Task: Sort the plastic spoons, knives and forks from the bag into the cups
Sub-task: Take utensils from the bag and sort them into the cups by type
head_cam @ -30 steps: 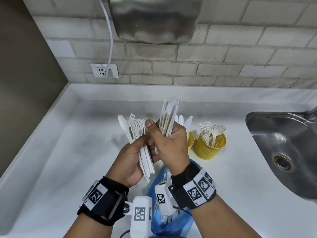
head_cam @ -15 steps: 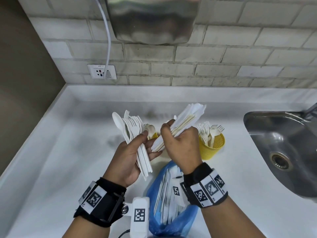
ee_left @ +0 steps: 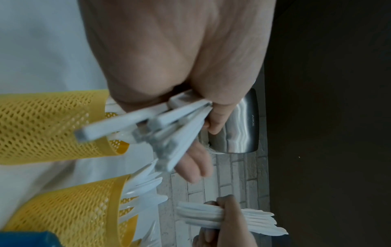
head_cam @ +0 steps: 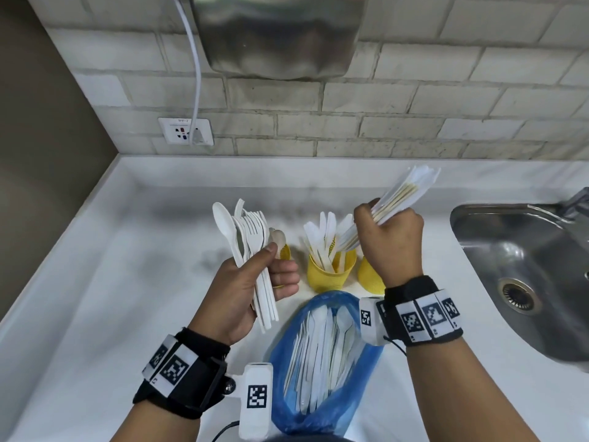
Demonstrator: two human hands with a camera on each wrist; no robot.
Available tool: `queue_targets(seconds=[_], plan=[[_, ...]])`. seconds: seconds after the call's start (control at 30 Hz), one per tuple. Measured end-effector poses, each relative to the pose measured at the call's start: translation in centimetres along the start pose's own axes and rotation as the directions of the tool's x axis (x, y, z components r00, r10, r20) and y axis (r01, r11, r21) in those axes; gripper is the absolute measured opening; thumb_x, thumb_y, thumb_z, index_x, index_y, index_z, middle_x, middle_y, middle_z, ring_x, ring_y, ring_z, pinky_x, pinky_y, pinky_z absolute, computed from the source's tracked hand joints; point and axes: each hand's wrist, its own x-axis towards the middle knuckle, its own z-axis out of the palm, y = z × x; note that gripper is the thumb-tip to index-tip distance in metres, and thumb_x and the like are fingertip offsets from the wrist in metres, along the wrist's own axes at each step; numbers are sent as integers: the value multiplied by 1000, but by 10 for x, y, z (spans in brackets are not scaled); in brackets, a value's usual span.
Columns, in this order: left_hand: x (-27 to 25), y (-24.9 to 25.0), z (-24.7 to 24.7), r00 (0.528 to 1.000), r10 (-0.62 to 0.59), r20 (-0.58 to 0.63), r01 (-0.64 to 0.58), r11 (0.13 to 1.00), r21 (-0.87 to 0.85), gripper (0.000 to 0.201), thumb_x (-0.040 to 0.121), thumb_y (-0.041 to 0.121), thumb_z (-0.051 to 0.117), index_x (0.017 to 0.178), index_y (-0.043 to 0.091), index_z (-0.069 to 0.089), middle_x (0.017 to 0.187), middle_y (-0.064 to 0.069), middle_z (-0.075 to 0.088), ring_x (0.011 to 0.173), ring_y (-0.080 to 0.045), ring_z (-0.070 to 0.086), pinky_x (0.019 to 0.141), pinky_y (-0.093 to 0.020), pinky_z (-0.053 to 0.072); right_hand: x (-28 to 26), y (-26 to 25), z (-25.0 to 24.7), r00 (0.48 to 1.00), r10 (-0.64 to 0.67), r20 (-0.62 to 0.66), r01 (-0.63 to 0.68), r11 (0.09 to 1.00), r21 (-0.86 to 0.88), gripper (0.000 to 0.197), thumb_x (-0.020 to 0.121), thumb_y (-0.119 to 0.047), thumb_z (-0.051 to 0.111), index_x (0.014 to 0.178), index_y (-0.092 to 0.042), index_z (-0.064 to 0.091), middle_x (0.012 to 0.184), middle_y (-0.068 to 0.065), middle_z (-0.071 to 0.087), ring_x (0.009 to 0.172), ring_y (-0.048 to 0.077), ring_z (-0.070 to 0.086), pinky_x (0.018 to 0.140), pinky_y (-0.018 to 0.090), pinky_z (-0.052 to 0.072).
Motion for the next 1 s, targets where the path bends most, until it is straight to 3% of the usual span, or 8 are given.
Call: queue_targets(seconds=[0.1, 0.23, 0.4, 0.53, 0.63, 0.77, 0.87, 1.0], plan=[[0, 0, 0, 1000, 27, -9, -26, 996, 84, 21, 97, 26, 65, 88, 7, 67, 72, -12, 62, 56, -21, 56, 53, -31, 51, 1, 15, 2, 999, -12, 46, 18, 993, -118, 47, 86, -23, 60, 50, -16, 31, 42, -4, 40, 41, 10, 42, 48, 28, 31], [1, -4, 3, 999, 27, 35, -30, 996, 84, 17, 97, 25, 65, 83, 16, 63, 68, -6, 50, 51, -16, 41, 48, -26, 39, 3, 22, 16, 988, 28, 152, 7, 974, -226, 48, 87, -31, 58, 48, -15, 34, 43, 0, 45, 45, 17, 49, 49, 26, 31], [0, -5, 6, 997, 35, 71, -44, 992, 118, 16, 96, 24, 65, 84, 15, 59, 67, -4, 48, 50, -15, 40, 48, -26, 39, 2, 16, 31, 967, 0, 256, 94, 930, -354, 52, 91, -40, 54, 49, -20, 32, 47, -1, 44, 57, 35, 56, 65, 38, 46], [0, -4, 2, 996, 43, 76, -52, 992, 116, 19, 99, 24, 63, 82, 16, 62, 68, -4, 48, 52, -15, 40, 49, -26, 39, 0, 14, 34, 956, 30, 291, 104, 894, -436, 52, 96, -39, 57, 52, -20, 38, 55, 6, 50, 63, 32, 47, 82, 44, 48], [0, -4, 3, 996, 45, 71, -54, 991, 119, 22, 100, 23, 63, 78, 19, 64, 68, -4, 48, 52, -16, 40, 49, -26, 39, -3, 14, 37, 933, 89, 348, 112, 848, -518, 45, 99, -42, 51, 63, -15, 49, 65, 9, 58, 70, 32, 46, 93, 45, 43], [0, -7, 4, 996, 48, 75, -59, 987, 149, 16, 99, 23, 64, 84, 17, 64, 69, -4, 49, 53, -17, 40, 50, -27, 40, -5, 17, 41, 903, 92, 419, 210, 756, -619, 46, 97, -54, 45, 69, -19, 52, 74, 9, 69, 78, 33, 62, 92, 44, 37], [2, -10, 4, 995, 55, 80, -69, 982, 177, 13, 99, 24, 64, 88, 18, 66, 70, -4, 50, 54, -18, 42, 51, -28, 42, -6, 20, 42, 885, 72, 461, 255, 752, -608, 48, 96, -60, 44, 73, -20, 56, 72, 3, 69, 78, 31, 66, 93, 44, 38], [3, -11, 3, 991, 81, 103, -103, 968, 227, 14, 100, 25, 63, 92, 14, 63, 71, -4, 53, 56, -19, 45, 55, -29, 45, -4, 26, 42, 916, -52, 398, 284, 784, -553, 47, 90, -61, 54, 106, -18, 66, 100, 4, 69, 96, 30, 62, 90, 45, 41]])
